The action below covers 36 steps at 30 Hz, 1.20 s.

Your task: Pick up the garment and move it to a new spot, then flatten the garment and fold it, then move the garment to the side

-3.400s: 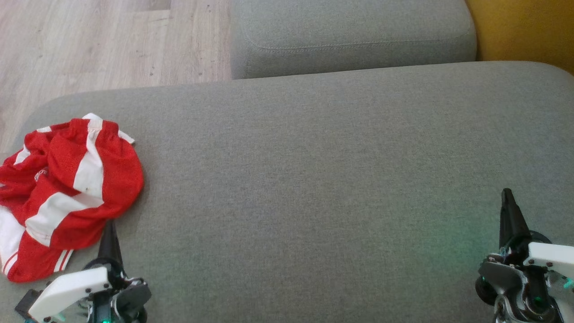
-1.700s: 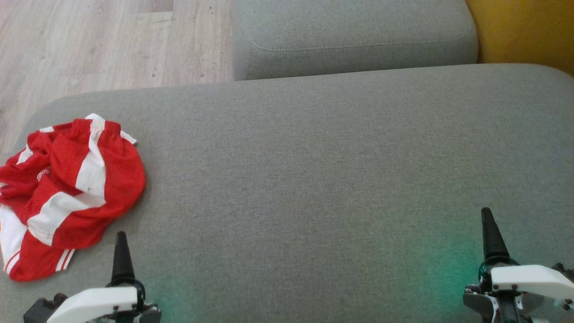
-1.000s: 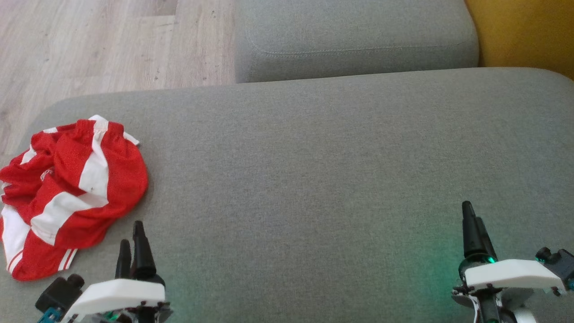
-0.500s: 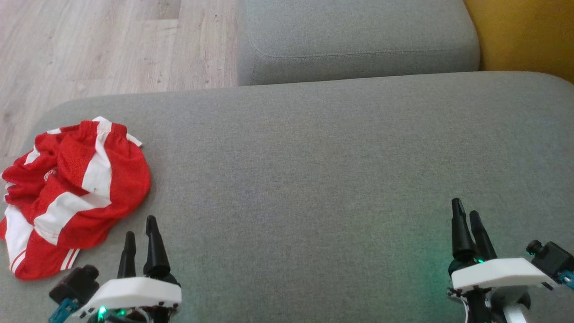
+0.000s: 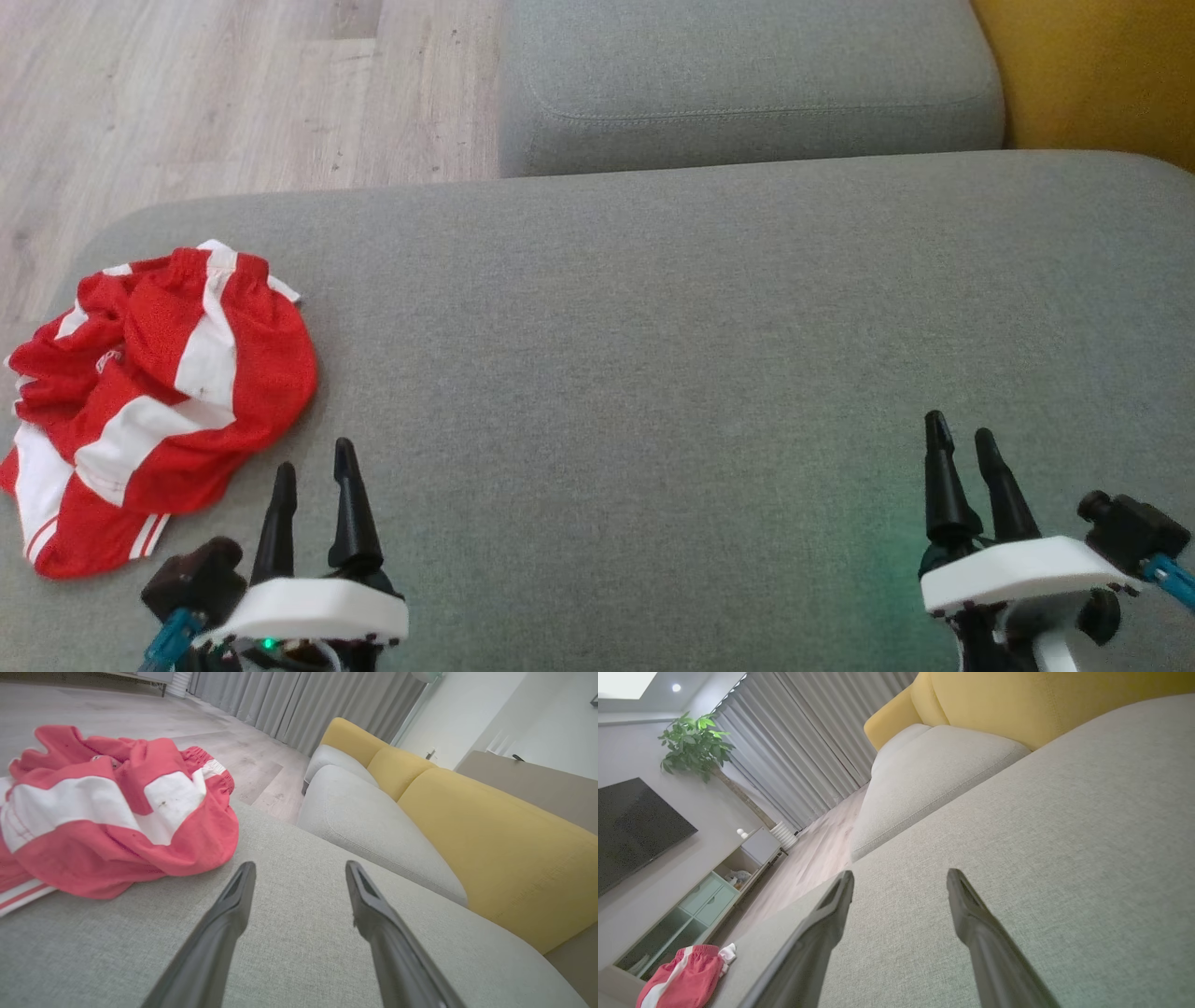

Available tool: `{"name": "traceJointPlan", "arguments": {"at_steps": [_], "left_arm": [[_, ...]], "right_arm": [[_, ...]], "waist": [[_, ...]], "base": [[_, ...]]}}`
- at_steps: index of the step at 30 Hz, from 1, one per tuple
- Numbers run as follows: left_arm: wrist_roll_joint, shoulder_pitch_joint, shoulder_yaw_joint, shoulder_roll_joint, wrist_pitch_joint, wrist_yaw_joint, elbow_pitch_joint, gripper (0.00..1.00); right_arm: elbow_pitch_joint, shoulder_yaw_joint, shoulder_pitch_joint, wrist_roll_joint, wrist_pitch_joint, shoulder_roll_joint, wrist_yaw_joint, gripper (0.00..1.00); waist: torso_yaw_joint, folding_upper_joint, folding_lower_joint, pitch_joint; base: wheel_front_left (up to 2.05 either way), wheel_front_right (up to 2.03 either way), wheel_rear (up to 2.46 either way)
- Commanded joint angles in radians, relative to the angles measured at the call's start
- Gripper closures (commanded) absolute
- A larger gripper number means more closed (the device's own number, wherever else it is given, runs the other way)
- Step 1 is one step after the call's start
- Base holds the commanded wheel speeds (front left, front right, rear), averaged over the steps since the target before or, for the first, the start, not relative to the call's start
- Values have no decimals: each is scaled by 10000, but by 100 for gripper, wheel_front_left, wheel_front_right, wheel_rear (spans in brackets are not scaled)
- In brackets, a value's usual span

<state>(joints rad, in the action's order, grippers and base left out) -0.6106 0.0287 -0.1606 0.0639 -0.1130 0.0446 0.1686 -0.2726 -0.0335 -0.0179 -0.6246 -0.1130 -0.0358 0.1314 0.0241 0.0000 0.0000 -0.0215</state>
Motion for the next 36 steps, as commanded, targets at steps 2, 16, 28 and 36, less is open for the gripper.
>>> {"name": "traceJointPlan", "arguments": {"at_steps": [2,16,28,36], "left_arm": [[497,-252,77,165,-197,123,-446,0],[2100,-181,-317,278,-583,382,-550,0],[3634,-202,-586,323,-938,612,-543,0],[4768,-237,-704,314,-1205,939,-552,0]], "right_arm": [[348,-318,357,562,-205,-104,-5,0],[504,-795,320,2435,-588,-116,-6,0],[526,-1050,320,4030,-941,-128,-6,0],[452,-934,338,5289,-1207,-136,-7,0]], "waist": [[14,0,0,-9],[51,0,0,-90],[119,0,0,11],[179,0,0,47]], "base": [[0,0,0],[0,0,0],[0,0,0],[0,0,0]]}}
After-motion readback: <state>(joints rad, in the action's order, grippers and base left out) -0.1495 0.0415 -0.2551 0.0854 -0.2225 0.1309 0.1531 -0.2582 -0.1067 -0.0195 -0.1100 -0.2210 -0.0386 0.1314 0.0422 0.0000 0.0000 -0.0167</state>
